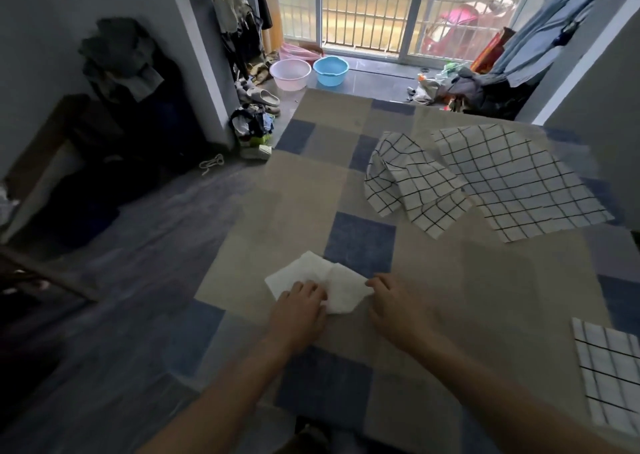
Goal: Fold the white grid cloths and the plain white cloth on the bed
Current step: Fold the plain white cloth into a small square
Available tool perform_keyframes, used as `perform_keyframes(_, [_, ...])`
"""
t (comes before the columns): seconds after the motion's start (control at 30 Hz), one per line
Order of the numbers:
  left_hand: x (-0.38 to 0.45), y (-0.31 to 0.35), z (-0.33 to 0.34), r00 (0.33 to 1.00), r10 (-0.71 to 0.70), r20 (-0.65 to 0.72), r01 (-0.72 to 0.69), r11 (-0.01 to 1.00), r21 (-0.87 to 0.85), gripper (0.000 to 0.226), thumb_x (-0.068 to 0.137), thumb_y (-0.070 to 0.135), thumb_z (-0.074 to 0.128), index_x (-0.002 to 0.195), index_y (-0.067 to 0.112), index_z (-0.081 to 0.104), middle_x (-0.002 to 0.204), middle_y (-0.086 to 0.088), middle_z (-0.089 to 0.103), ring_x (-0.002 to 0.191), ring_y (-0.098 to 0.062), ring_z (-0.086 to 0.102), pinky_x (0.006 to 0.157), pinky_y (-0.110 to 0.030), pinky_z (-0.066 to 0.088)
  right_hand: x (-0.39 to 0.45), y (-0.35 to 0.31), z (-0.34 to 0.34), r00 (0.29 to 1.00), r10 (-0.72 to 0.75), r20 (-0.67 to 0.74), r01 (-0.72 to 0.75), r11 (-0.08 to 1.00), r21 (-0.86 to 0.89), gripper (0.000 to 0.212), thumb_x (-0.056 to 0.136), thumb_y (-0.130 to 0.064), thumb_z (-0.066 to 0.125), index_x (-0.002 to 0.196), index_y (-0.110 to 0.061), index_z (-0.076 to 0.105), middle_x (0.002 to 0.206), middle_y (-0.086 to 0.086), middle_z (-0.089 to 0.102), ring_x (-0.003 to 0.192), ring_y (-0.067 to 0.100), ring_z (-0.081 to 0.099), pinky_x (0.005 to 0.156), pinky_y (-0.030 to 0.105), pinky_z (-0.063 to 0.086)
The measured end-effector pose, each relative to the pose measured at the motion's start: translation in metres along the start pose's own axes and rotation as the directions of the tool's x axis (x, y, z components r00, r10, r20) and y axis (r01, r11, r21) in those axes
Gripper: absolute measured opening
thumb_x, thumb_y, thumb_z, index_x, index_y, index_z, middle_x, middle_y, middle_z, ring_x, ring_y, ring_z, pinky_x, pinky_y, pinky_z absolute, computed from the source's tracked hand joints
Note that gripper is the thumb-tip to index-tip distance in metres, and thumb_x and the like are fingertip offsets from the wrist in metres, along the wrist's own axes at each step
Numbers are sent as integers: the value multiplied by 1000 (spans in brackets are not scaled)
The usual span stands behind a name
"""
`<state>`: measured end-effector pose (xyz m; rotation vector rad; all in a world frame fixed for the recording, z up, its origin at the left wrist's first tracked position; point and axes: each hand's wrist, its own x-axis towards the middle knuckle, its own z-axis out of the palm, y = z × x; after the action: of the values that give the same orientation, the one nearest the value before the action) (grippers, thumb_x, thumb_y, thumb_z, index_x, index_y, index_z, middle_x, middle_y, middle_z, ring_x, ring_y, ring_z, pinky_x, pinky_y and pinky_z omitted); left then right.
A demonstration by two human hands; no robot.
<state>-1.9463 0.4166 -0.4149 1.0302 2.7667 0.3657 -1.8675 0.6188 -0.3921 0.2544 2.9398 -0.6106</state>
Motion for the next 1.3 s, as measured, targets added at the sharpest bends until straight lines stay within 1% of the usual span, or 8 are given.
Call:
perform_keyframes(0.17, [-10,-66,-10,996,-84,3,83,987,-141,32,82,21,48,111,11,58,115,-7,58,103,-30,54,81,-39,44,13,-47,21,999,-14,47,12,999,43,36,88,-25,55,124,-22,53,132,-2,48,120,21,47,97,34,42])
perform_keyframes(0.37, [0,-102,-12,968,-49,246,58,998,-29,67,77,10,60,138,28,40,148,2,36,129,-27,39,100,-39,37,10,-81,32,993,16,119,-25,997,73,38,91,-22,52,128,-17,52,132,4,51,114,27,52,90,37,44])
perform_keyframes(0.53, [12,-102,-11,984,-45,170,50,998,-26,25,87,34,57,110,25,61,130,1,51,117,-24,43,94,-34,37,10,-90,35,976,38,216,-48,998,39,43,91,-25,50,133,-19,47,138,2,48,117,26,52,93,36,46])
perform_keyframes(0.67, [21,-93,-13,987,44,155,-27,994,-108,26,86,41,57,98,20,66,121,-1,57,113,-25,47,93,-36,38,13,-95,42,974,73,215,-97,990,100,50,89,-34,54,135,-19,44,139,3,47,121,24,49,99,34,42])
perform_keyframes(0.83, [27,-62,-40,979,188,84,-144,917,-373,20,88,41,56,91,23,64,95,1,70,86,-18,62,76,-32,49,20,-100,42,985,152,85,-165,972,167,53,79,-50,57,125,-23,49,123,-2,55,112,21,55,88,34,46])
perform_keyframes(1.03, [38,-40,-81,969,246,35,-200,854,-481,15,94,35,58,86,23,59,77,5,63,69,-8,55,66,-27,45,30,-90,17,970,141,-198,-77,951,301,16,88,-44,51,88,-31,60,86,-11,62,77,3,59,68,35,54])
perform_keyframes(1.17, [45,-36,-105,986,164,3,-129,787,-604,14,93,26,62,80,28,57,68,10,59,62,1,52,61,-15,41,21,-63,-10,973,128,-190,-68,954,291,14,89,-36,58,81,-26,63,74,-10,62,68,2,56,63,31,50])
perform_keyframes(1.3, [52,-38,-129,975,124,185,64,643,-763,14,91,22,66,80,31,66,73,13,65,70,3,57,68,-13,44,6,-40,-45,996,80,-30,-65,943,326,17,87,-43,60,77,-29,59,70,-7,58,66,5,55,62,29,42])
